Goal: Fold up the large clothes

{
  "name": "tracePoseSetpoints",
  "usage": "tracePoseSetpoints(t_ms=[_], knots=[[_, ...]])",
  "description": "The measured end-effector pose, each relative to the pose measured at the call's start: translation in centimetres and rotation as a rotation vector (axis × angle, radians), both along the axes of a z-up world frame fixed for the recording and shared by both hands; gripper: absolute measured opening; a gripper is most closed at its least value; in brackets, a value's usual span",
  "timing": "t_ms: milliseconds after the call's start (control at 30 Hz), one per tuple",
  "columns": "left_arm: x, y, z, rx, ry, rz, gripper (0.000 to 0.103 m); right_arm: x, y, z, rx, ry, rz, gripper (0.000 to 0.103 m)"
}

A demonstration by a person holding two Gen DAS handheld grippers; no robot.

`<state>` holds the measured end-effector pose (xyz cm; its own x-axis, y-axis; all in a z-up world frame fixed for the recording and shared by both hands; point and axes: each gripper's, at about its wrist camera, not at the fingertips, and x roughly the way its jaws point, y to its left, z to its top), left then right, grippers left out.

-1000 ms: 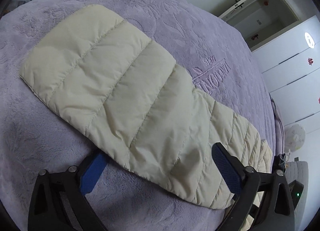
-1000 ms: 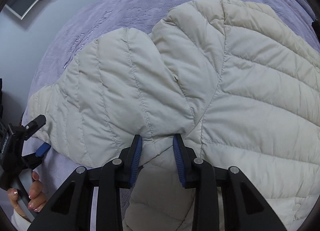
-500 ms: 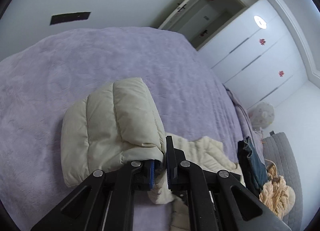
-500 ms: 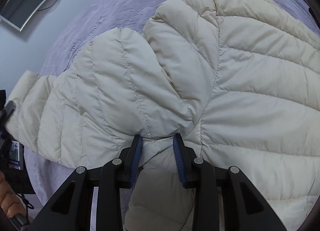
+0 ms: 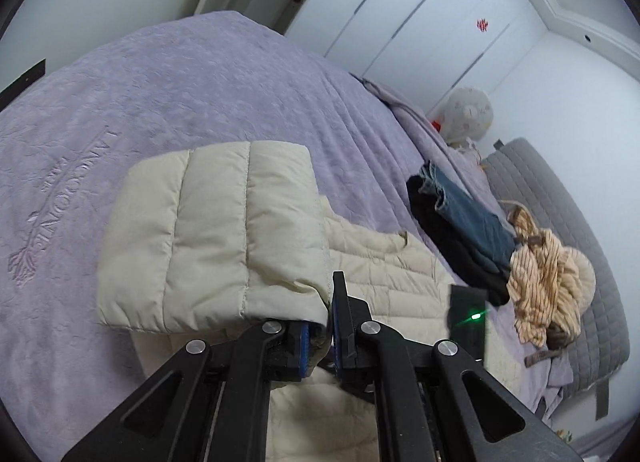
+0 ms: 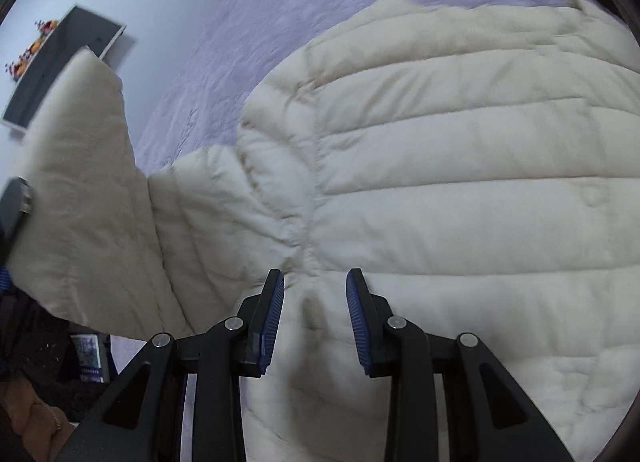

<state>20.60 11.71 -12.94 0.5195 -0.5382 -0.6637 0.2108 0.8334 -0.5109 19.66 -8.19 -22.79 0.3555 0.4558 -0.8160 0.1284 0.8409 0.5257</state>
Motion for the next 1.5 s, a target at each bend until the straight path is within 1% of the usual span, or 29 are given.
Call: tracePoseSetpoints(t_ms=[67, 133, 200, 267, 367, 500, 600, 667, 700, 733, 767, 800, 833, 867, 933, 1000, 1033, 1100, 1133, 1167, 1233, 1333, 1400, 1467, 1500], knots=[[-0.1, -3.2, -1.6, 0.045, 0.038, -0.059, 0.010, -1.5, -3.9, 0.4, -0.027, 0.006, -0.069, 0.036], [-0.2, -6.2, -3.2, 0.088, 0.074, -0.115, 0.010, -3.1, -6.9, 0.7, -0.058, 0.011, -0.114, 0.036], [-0.4, -9.2, -4.7, 0.163, 0.092, -0.162, 0.010, -4.6, -9.4, 0.9, -0.076, 0.017, -0.145, 0.036], [-0.9, -11.8, -6.2, 0.246, 0.093, -0.201, 0.010, -5.7, -11.3, 0.9, -0.087, 0.025, -0.171, 0.036], [-1.7, -15.1, -7.8, 0.364, 0.088, -0.258, 0.010, -7.1, -13.4, 0.6, -0.074, 0.036, -0.209, 0.036], [-2.8, -17.8, -8.8, 0.475, 0.069, -0.305, 0.011, -8.5, -14.9, 0.3, -0.067, 0.032, -0.238, 0.036], [-3.6, -18.3, -8.8, 0.514, 0.053, -0.309, 0.011, -9.2, -15.5, 0.4, -0.059, 0.029, -0.246, 0.036], [-3.9, -18.2, -8.5, 0.538, 0.035, -0.310, 0.011, -9.5, -15.7, 0.6, -0.064, 0.024, -0.246, 0.045], [-4.2, -18.1, -8.3, 0.551, 0.023, -0.310, 0.012, -9.5, -15.8, 0.7, -0.069, 0.021, -0.247, 0.047], [-4.2, -18.1, -8.1, 0.565, 0.015, -0.312, 0.021, -9.4, -16.0, 0.8, -0.073, 0.020, -0.246, 0.049], [-4.3, -18.2, -8.0, 0.577, 0.012, -0.315, 0.074, -9.6, -16.1, 0.9, -0.076, 0.019, -0.244, 0.049], [-4.5, -18.1, -7.8, 0.591, 0.008, -0.307, 0.100, -9.7, -16.2, 0.8, -0.079, 0.020, -0.243, 0.050], [-4.9, -17.8, -7.4, 0.600, -0.028, -0.284, 0.101, -9.6, -16.3, 0.8, -0.079, 0.022, -0.242, 0.050], [-5.1, -17.8, -7.1, 0.611, -0.045, -0.287, 0.102, -9.5, -16.2, 0.8, -0.079, 0.024, -0.240, 0.050], [-5.3, -17.7, -7.0, 0.618, -0.035, -0.304, 0.102, -9.6, -16.4, 0.7, -0.080, 0.023, -0.236, 0.050], [-5.7, -17.0, -6.6, 0.609, -0.033, -0.298, 0.102, -10.1, -16.6, 1.1, -0.084, 0.024, -0.227, 0.050], [-5.9, -16.4, -6.3, 0.600, -0.040, -0.290, 0.102, -9.9, -16.4, 1.2, -0.092, 0.024, -0.221, 0.050], [-6.3, -14.8, -5.4, 0.584, -0.059, -0.256, 0.102, -9.8, -15.8, 1.7, -0.118, 0.012, -0.200, 0.057], [-6.4, -13.8, -5.0, 0.573, -0.067, -0.230, 0.102, -9.5, -15.3, 2.1, -0.133, 0.001, -0.187, 0.070], [-6.4, -12.6, -4.6, 0.564, -0.072, -0.195, 0.102, -9.3, -14.7, 2.4, -0.146, -0.014, -0.170, 0.079], [-6.0, -9.8, -3.7, 0.553, -0.080, -0.108, 0.102, -8.6, -13.0, 3.6, -0.187, -0.057, -0.118, 0.080], [-4.5, -5.3, -3.1, 0.583, -0.077, 0.050, 0.102, -7.2, -8.9, 5.5, -0.288, -0.132, 0.009, 0.080], [-3.0, -2.5, -3.3, 0.593, -0.052, 0.151, 0.102, -6.1, -5.5, 6.3, -0.387, -0.181, 0.112, 0.080], [-1.5, -0.4, -3.9, 0.586, -0.013, 0.216, 0.102, -4.9, -1.7, 6.4, -0.513, -0.228, 0.219, 0.080], [-0.8, 0.4, -4.3, 0.586, -0.006, 0.241, 0.102, -4.4, -0.1, 6.2, -0.570, -0.248, 0.266, 0.080]])
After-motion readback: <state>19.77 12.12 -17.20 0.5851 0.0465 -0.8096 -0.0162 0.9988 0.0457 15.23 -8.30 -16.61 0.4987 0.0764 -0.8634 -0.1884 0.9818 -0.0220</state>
